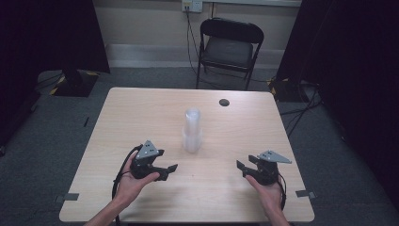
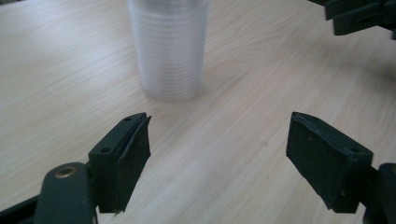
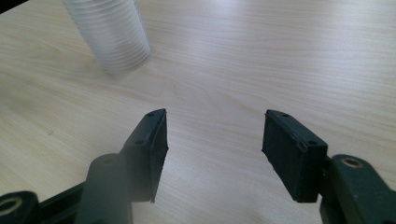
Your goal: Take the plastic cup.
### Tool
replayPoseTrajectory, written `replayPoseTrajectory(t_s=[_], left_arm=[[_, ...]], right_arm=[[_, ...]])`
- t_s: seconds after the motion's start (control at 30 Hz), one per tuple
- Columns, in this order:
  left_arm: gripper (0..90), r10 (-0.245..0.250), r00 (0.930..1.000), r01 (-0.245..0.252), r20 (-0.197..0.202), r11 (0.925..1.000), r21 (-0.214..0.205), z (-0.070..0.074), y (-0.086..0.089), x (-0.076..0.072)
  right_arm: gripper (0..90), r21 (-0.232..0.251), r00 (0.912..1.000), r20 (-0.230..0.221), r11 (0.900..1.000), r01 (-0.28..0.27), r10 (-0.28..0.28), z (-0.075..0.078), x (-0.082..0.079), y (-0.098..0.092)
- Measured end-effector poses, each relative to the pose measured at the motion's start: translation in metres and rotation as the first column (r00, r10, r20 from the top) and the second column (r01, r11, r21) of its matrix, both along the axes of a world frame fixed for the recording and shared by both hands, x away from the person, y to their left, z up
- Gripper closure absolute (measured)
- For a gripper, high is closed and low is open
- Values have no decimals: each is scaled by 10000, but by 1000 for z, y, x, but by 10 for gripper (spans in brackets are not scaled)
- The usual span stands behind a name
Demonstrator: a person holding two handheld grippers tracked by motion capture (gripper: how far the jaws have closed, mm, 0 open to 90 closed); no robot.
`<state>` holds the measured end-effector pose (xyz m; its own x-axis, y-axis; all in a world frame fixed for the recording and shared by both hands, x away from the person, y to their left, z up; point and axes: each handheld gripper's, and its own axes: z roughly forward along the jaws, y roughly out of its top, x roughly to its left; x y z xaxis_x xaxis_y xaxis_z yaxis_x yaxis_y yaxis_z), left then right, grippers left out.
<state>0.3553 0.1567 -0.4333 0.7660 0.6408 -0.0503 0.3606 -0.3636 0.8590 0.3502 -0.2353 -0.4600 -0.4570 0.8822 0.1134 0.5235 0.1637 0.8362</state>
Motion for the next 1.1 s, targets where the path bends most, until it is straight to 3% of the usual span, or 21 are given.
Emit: replayPoseTrajectory(t_s=[0.07,0.17,0.27,0.33,0.4,0.57,0.63,0.77,0.93,1.03,1.1], left_arm=[[207,-164,9996,158,216,9995,275,3,-5,0],[152,-293,9993,290,223,9995,119,8,-14,7],[172,-267,9970,258,721,9996,129,13,-21,12],[260,-381,9983,400,439,9983,-430,17,-23,17],[267,-284,9980,324,565,9970,-701,22,-26,21],[341,-264,9948,334,979,9970,-703,33,-30,28],[397,-410,9935,466,1059,9976,-508,38,-31,30],[410,-348,9929,432,1141,9965,-720,44,-30,36],[363,-250,9974,322,677,9937,-1076,48,-31,42],[352,-203,9972,279,715,9938,-1074,50,-32,42],[334,-66,9974,159,722,9915,-1288,50,-31,44]], right_arm=[[403,-70,10000,4,10000,-19,19,0,0,0],[408,-77,9999,-11,9999,-124,124,0,-1,1],[402,-17,9999,45,9999,-162,162,1,-2,2],[398,10,9999,48,9999,-149,149,1,-2,2],[397,39,9999,54,9999,-158,158,1,-2,2],[399,189,9998,-16,9997,-173,173,1,-2,0],[399,219,9998,41,9996,-180,179,1,-3,-1],[395,209,9998,29,9996,-176,176,0,-2,0],[394,190,9999,-2,9997,-156,156,1,-2,0],[390,178,9999,-8,9997,-160,160,0,-3,0],[386,195,9998,-21,9996,-181,181,0,-2,0]])
